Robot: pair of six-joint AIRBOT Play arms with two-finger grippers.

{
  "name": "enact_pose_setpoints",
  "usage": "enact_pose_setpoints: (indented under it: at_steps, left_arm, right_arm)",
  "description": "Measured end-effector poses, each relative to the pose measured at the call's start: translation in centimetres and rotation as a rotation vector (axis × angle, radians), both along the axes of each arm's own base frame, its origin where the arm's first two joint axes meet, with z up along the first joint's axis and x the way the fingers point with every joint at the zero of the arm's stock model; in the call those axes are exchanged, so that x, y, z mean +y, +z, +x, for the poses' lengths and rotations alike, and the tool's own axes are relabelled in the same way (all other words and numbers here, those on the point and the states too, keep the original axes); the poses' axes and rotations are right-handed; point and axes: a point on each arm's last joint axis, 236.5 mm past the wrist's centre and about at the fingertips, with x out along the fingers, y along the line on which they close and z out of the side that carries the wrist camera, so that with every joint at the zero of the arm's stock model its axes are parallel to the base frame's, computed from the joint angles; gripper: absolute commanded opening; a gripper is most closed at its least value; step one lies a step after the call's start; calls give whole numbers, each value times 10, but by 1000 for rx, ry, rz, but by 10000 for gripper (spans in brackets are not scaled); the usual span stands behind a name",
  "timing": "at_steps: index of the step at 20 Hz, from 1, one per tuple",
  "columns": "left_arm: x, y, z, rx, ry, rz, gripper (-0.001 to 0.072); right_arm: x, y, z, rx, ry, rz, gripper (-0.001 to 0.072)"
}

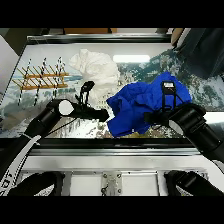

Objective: Fold the clothes and pants, and hang the long-sleeved shirts on hangers.

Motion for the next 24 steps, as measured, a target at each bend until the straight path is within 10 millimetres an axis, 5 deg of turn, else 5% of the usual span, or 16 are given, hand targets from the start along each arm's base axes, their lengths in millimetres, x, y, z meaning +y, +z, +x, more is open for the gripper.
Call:
enact_pose_setpoints:
  at_steps: [3,9,22,24]
  left_arm:
    - [-20,-3,-22,-11,-95,31,616]
    - [-58,-45,-62,-72,-256,154,617]
    - [-71,-112,-55,-71,-272,242,614]
    - [-64,-115,-46,-58,-234,243,480]
  right_arm:
    - [6,6,-1,7,1,40,9]
    - [19,29,3,-20,7,111,9]
    - [30,36,0,-13,12,163,9]
    - [31,36,0,-12,12,164,9]
